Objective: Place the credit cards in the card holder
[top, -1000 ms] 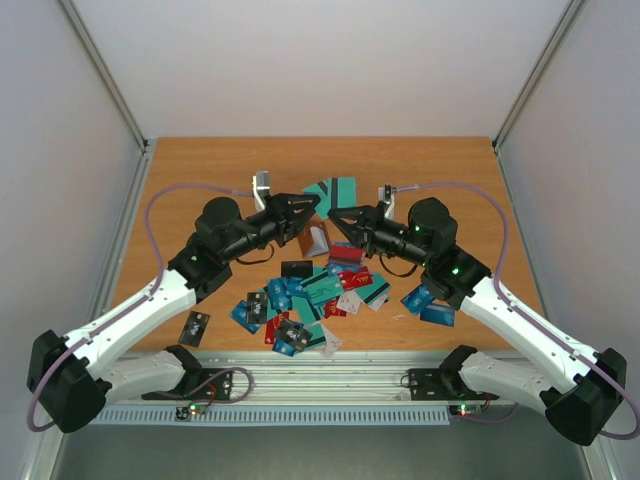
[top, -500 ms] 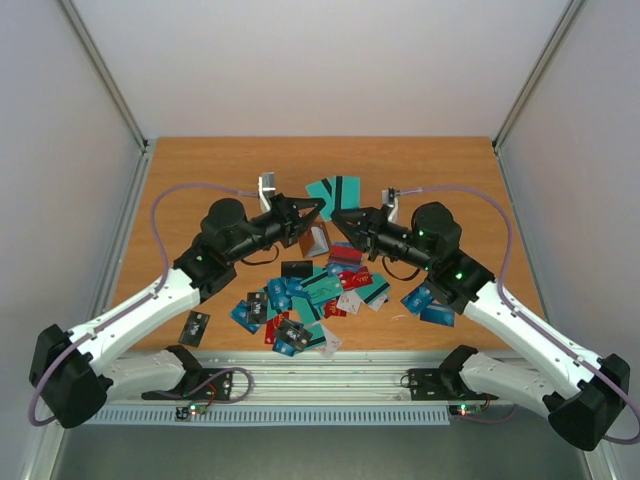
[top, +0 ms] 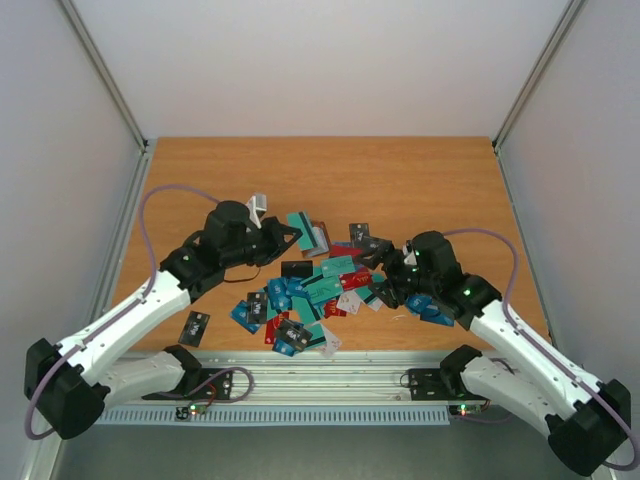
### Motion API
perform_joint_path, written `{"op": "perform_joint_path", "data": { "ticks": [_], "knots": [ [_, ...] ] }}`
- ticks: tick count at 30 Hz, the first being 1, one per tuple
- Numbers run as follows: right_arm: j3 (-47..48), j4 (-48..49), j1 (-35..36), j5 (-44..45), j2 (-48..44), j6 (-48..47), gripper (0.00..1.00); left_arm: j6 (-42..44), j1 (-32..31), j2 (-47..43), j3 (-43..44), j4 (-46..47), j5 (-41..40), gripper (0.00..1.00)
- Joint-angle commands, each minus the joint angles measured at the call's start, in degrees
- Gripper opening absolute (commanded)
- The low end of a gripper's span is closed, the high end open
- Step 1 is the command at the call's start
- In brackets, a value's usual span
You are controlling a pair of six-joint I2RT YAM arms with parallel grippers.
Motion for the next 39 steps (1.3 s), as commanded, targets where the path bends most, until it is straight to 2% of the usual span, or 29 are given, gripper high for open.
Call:
{"op": "perform_joint_path", "data": {
  "ticks": [1,8,16,21,29,39],
  "knots": [
    [2.9,-8.9,-2.8,-4.2,4.7,-7.0,0.87,15.1,0.7,0.3,4.3,-13.2,-2.5,0.0],
    [16.9,-13.6,-4.8,-9.6,22.7,-25.3,0.81,25.9,3.3,3.4,9.7,-23.6,-5.4,0.0],
    [28.1,-11.2,-9.8,-14.1,42.5,-34.2,0.62,34.7,7.2,9.4,13.4,-31.2,-7.4,0.0],
    [37.4,-16.3,-10.6,-10.3,53.2,-40.2,0.5,36.7,9.8,13.7,13.6,-34.2,-6.8,0.0],
    [43.0,-19.0,-10.0,-8.1,63.3,-44.9,0.32,40.4,13.5,26.1,15.4,-30.3,-2.1,0.0],
    [51.9,-21.2,-6.2,-9.2,71.6,-47.0,0.3,44.4,15.6,40.3,25.5,-31.2,1.9,0.0]
  ]
}}
